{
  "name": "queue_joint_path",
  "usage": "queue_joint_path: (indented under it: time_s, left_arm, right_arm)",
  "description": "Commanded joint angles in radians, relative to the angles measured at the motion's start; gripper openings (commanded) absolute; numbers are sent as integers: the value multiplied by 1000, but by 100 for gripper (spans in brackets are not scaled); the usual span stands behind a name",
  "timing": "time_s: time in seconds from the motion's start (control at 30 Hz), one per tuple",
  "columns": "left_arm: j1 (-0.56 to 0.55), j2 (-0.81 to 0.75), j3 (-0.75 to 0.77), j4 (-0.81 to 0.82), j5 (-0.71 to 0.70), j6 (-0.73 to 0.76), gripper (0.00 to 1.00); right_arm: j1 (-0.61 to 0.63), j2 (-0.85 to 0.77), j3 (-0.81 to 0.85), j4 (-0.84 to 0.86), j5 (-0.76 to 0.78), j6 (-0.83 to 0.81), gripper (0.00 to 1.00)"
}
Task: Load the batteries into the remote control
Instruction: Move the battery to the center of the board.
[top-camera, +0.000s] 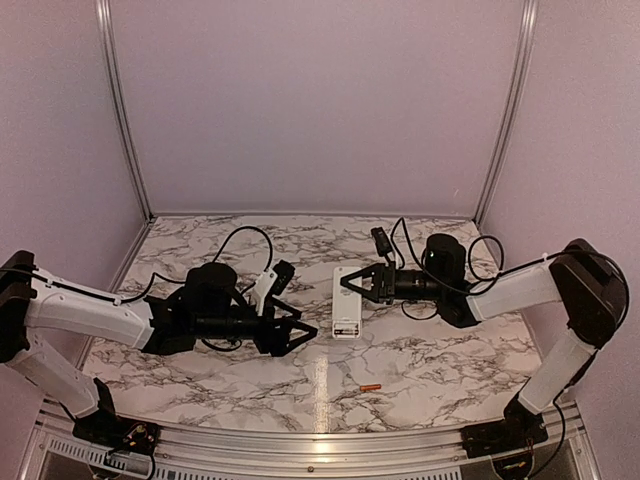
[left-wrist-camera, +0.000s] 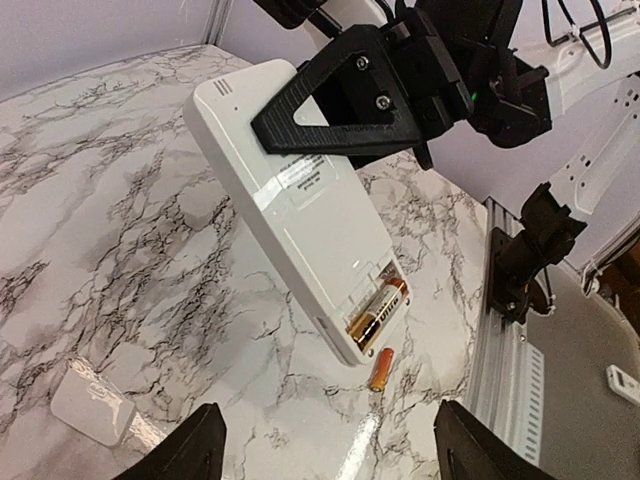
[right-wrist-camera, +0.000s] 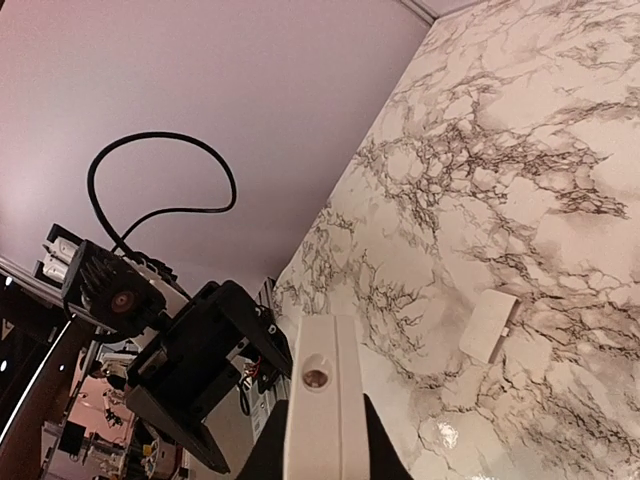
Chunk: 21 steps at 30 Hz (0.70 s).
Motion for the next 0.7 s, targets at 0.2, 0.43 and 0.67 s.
queue_joint_path:
  time_s: [0.2, 0.43, 0.67]
  left_arm:
    - [-148, 118, 192, -402, -197, 457, 59]
    - [-256, 378, 486, -686, -259, 558, 46]
    - [-305, 555, 697, -802, -244, 604, 41]
  right_arm:
    - [-127, -170, -81, -168, 8, -169, 0]
    - [-236, -249, -140, -223, -13, -201, 0]
    - [-326, -306, -191, -265, -23, -211, 0]
